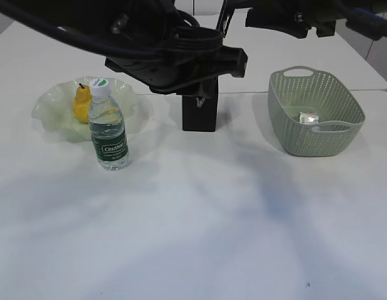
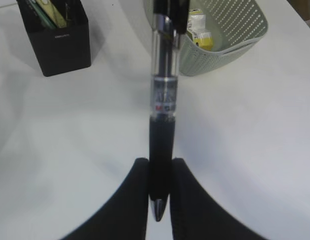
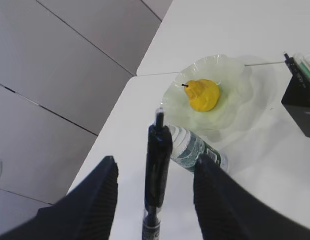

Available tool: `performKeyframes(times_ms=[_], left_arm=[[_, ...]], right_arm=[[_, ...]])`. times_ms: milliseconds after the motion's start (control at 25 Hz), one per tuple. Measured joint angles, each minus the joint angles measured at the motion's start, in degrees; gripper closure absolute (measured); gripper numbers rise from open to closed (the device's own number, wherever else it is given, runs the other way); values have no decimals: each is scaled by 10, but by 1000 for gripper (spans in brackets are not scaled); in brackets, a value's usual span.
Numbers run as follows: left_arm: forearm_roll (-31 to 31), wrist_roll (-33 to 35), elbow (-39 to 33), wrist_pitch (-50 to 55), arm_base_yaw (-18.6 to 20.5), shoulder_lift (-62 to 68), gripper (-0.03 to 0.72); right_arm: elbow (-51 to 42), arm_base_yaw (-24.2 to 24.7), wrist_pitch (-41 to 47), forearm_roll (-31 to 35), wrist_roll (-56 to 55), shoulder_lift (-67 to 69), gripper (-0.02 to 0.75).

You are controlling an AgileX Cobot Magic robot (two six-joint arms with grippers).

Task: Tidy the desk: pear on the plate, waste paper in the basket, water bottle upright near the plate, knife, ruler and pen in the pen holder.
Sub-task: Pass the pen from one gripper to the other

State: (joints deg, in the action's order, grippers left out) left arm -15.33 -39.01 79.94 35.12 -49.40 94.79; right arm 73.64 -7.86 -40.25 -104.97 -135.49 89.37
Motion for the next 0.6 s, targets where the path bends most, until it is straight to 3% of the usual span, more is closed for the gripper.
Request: performKeyframes(times_ms=[400, 600], left_arm=[[27, 23, 0, -31, 0, 0, 633], [75, 62, 0, -40, 0, 0, 633]], right_arm=[[0, 0, 0, 13, 13, 14, 367], [0, 0, 0, 14, 14, 14, 365]])
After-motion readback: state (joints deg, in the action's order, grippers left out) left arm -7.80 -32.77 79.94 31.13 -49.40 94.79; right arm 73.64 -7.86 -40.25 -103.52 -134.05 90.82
